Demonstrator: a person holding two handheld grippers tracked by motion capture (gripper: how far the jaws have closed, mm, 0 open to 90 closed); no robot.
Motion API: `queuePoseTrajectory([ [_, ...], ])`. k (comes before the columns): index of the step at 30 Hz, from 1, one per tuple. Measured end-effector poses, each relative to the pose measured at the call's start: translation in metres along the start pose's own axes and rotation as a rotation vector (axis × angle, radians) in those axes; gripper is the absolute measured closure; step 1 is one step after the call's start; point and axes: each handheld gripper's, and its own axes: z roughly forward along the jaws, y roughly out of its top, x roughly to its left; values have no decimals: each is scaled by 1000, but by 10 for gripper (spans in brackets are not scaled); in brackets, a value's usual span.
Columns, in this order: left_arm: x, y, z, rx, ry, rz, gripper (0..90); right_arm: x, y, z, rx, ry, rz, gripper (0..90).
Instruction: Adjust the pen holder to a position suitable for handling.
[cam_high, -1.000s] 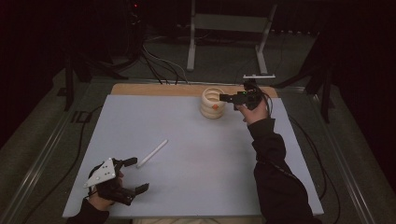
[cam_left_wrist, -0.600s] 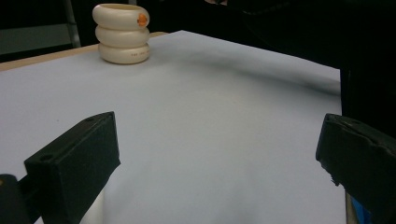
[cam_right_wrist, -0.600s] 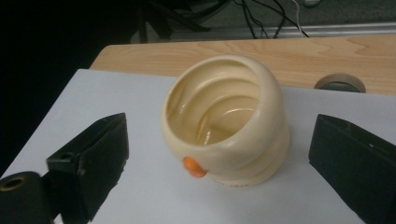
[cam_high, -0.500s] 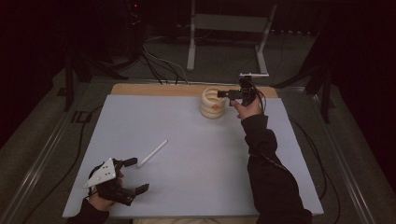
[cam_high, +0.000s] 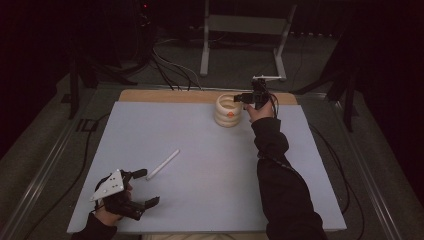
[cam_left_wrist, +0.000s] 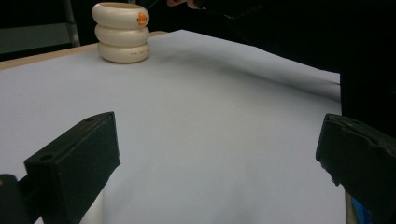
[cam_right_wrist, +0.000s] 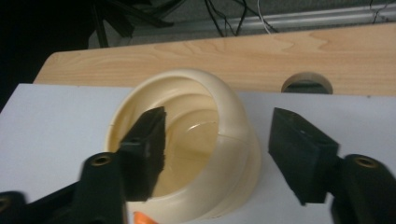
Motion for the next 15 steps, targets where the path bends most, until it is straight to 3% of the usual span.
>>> queuePoseTrajectory([
  [4, 0, 0, 0, -5, 2, 0, 1, -3, -1, 7, 29, -8, 26, 461],
  [10, 0, 0, 0, -3, 0, -2, 1, -1, -1, 14, 46, -21, 21, 509],
  [15, -1, 1, 0, -6, -1, 1, 1, 0, 0, 19, 59, -64, 37, 590],
])
